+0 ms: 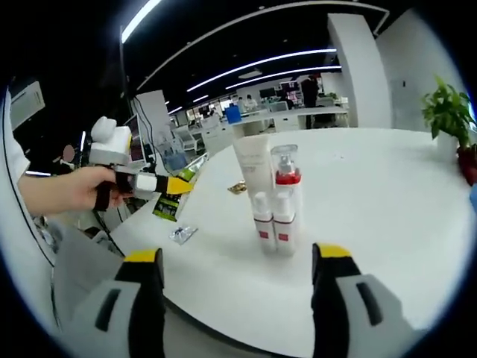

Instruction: Arrange the skincare products in the storage area until every visible bottle or jar stands upright without overlapping.

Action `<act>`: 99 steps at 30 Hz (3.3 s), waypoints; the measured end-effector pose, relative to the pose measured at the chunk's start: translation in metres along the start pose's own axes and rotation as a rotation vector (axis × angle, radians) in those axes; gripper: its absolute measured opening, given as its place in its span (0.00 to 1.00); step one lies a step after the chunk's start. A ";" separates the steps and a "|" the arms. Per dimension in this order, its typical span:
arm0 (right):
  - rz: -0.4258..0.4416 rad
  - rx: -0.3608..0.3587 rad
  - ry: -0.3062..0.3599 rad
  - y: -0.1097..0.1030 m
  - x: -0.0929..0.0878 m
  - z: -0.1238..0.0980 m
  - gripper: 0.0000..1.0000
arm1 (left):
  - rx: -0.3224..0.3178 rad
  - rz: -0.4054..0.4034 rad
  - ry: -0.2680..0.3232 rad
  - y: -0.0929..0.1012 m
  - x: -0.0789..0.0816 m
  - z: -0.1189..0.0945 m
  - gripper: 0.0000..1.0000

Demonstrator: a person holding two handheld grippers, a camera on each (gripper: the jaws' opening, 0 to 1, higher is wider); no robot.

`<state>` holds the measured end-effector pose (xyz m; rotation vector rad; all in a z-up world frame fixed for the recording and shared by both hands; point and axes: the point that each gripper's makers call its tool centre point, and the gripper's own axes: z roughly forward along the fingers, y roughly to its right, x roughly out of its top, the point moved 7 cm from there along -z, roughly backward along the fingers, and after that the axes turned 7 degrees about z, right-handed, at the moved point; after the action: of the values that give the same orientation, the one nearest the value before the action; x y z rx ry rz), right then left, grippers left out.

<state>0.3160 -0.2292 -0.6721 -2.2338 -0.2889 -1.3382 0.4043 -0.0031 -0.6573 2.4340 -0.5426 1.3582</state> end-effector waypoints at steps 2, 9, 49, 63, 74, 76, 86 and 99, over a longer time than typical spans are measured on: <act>0.001 0.005 -0.003 -0.001 0.000 0.000 0.80 | -0.007 0.015 0.004 0.004 0.001 -0.004 0.15; 0.041 0.037 0.002 -0.005 0.003 -0.002 0.73 | -0.053 0.056 0.030 0.016 0.001 -0.017 0.15; 0.458 0.402 0.158 -0.056 0.062 0.033 0.05 | -0.325 0.149 0.112 0.074 -0.004 -0.045 0.35; 0.420 0.486 0.166 -0.076 0.062 0.031 0.01 | -0.480 0.110 0.126 0.046 -0.010 -0.067 0.70; 0.412 0.773 0.137 -0.113 0.087 0.018 0.01 | -0.862 -0.025 0.181 0.030 -0.001 -0.089 0.48; 0.397 0.748 0.136 -0.111 0.088 0.019 0.01 | -0.946 -0.072 0.231 0.033 0.007 -0.094 0.30; 0.480 0.663 0.179 -0.092 0.086 0.023 0.01 | -0.987 -0.208 0.275 0.031 0.011 -0.105 0.02; 0.605 0.706 0.177 -0.120 0.054 0.029 0.30 | -0.953 -0.497 0.406 0.008 0.033 -0.103 0.00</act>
<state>0.3132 -0.1167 -0.5982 -1.4342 -0.0013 -0.8997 0.3394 0.0286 -0.5757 1.3536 -0.3257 0.9957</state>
